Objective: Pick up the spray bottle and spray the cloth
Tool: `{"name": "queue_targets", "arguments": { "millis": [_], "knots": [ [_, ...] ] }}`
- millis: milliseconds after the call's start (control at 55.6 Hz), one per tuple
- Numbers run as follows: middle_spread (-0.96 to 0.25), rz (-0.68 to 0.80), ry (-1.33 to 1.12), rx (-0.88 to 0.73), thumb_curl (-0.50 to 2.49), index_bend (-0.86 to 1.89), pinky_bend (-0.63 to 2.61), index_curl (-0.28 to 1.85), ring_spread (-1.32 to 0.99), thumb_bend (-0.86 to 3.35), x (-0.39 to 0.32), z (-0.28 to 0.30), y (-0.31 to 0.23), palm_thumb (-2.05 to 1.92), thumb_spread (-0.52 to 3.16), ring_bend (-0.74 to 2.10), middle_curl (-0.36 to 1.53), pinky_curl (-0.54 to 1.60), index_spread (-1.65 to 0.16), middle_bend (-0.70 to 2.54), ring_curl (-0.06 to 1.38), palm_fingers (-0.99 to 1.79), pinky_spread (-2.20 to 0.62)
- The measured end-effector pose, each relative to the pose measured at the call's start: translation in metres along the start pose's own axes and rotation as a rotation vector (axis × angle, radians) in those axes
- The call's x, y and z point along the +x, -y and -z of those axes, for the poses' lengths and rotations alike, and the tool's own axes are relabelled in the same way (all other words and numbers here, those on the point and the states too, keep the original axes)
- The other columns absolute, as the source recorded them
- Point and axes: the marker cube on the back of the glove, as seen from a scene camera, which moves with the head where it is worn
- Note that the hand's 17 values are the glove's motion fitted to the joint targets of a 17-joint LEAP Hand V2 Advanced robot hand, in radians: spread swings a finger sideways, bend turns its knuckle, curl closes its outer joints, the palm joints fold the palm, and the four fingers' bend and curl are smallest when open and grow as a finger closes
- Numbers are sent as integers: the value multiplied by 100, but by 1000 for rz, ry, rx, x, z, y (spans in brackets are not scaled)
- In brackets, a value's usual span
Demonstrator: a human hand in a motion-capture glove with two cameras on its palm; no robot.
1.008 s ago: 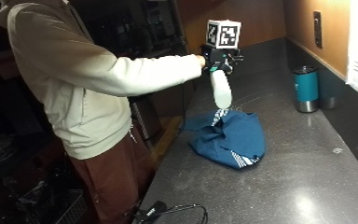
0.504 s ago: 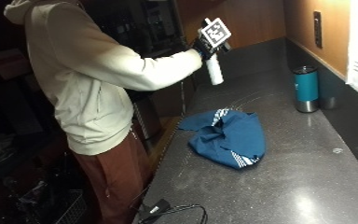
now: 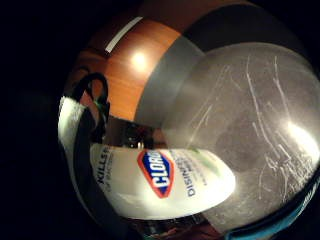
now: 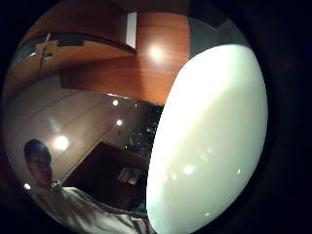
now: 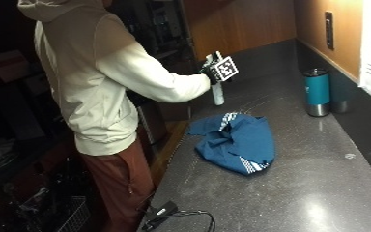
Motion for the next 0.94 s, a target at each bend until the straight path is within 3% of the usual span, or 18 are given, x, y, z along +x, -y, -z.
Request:
{"name": "queue_targets", "arguments": {
  "millis": [54,324,450,486,612,936],
  "knots": [
    [-12,0,41,-235,76,25,37,54,-17,-4,0,-10,-33,96,14,53,48,41,-23,53,46,131,-29],
    [-10,0,-68,-398,75,19,39,52,-17,-4,20,-2,-46,96,23,46,46,40,-23,42,43,123,-25],
    [-11,36,-113,-507,72,8,41,45,-14,-4,18,33,-53,92,50,39,43,42,-28,31,43,77,-14],
    [-10,42,-131,-513,70,3,42,42,-13,-5,19,37,-54,90,56,37,42,42,-30,26,42,60,-10],
    [-7,58,-158,-495,62,1,52,30,-9,-6,16,73,-57,80,70,39,38,41,-34,17,40,40,0],
    [-5,25,-205,-440,51,10,57,20,-5,-4,1,138,-69,77,81,46,36,39,-37,19,37,30,10]
  ]
}}
